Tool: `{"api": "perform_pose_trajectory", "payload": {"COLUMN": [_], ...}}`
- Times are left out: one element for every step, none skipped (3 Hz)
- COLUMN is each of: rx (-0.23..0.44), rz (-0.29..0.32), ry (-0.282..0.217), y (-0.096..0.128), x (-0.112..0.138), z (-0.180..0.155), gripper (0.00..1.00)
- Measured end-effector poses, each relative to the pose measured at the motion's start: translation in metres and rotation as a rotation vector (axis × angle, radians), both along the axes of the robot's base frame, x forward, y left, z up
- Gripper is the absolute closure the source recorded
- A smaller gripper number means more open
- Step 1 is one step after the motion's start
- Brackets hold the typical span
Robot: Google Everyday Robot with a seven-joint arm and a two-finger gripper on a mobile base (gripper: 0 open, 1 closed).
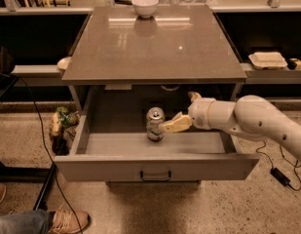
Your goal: Place 7up can into top drawer
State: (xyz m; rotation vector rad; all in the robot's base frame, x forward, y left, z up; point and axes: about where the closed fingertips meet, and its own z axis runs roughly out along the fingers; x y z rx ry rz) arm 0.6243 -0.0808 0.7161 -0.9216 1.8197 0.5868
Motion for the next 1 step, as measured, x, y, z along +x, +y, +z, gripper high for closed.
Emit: {"api": "perform_pose_trajectory", "payload": {"rx": [0.052], "rz": [0.012], "ry": [-0.010], "y": [-0.0172], "x": [-0.0067], "z": [0.0249], "gripper": [0.00]}}
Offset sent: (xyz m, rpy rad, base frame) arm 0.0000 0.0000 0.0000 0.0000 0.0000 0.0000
